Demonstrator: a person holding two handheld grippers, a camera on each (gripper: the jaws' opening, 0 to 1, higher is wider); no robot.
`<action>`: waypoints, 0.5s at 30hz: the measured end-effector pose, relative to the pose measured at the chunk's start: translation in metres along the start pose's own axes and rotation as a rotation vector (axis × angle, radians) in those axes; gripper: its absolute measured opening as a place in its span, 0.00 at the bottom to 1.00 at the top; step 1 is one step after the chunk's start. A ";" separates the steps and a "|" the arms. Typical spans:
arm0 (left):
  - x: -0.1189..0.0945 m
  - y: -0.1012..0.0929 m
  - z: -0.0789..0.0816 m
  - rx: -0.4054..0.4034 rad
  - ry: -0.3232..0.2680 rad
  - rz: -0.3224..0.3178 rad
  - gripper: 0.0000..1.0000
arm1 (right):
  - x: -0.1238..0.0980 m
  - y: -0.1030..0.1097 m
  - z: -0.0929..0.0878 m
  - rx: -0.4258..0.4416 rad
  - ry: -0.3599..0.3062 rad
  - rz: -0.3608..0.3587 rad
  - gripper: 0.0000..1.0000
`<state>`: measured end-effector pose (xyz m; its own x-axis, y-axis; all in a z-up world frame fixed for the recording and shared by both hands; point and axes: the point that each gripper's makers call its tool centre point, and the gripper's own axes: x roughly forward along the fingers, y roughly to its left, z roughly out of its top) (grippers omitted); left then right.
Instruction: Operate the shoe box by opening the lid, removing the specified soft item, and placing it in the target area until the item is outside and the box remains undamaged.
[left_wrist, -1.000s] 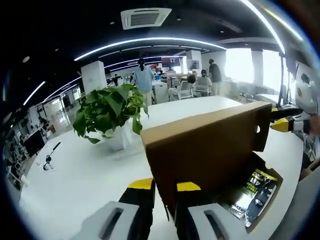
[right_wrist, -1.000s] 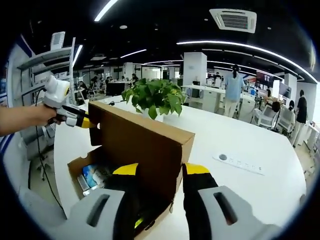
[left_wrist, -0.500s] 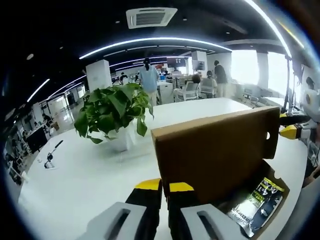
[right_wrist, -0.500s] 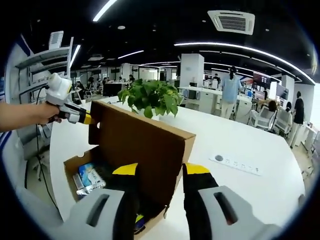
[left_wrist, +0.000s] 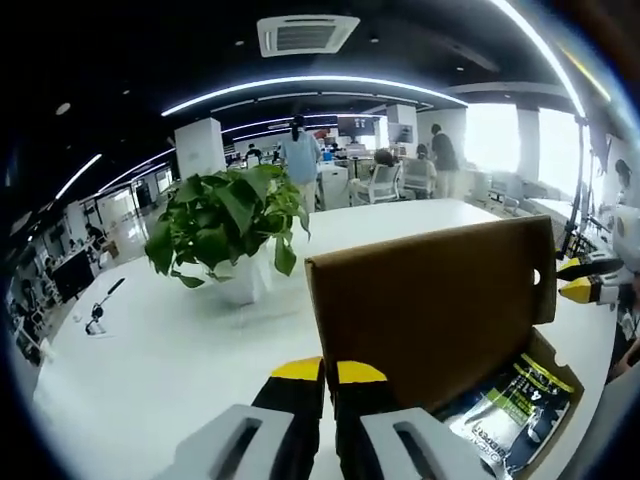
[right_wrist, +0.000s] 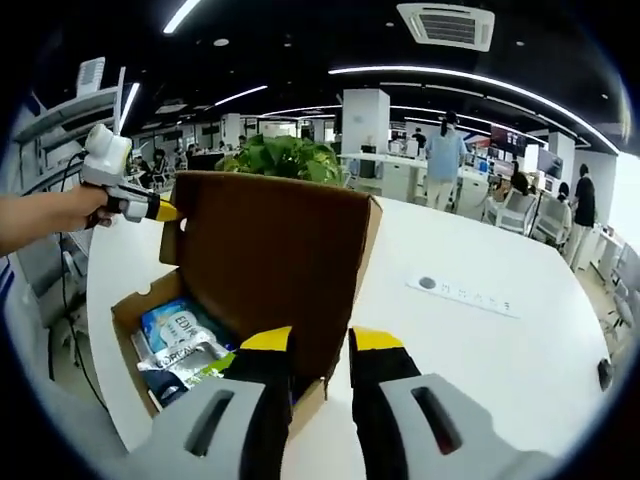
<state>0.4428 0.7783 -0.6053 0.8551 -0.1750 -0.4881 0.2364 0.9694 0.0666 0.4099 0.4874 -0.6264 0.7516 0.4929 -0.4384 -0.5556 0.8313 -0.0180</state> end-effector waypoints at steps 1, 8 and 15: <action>0.001 0.000 0.000 -0.001 0.000 -0.001 0.02 | 0.001 0.000 -0.003 -0.003 0.008 -0.002 0.17; 0.005 0.001 0.001 -0.009 -0.001 -0.004 0.02 | 0.008 0.001 -0.021 -0.006 0.050 -0.005 0.13; 0.014 0.003 0.001 -0.015 0.002 -0.005 0.02 | 0.013 -0.002 -0.032 -0.026 0.073 -0.014 0.04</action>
<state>0.4562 0.7785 -0.6112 0.8529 -0.1792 -0.4903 0.2334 0.9710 0.0510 0.4099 0.4839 -0.6606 0.7318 0.4604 -0.5025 -0.5552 0.8304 -0.0477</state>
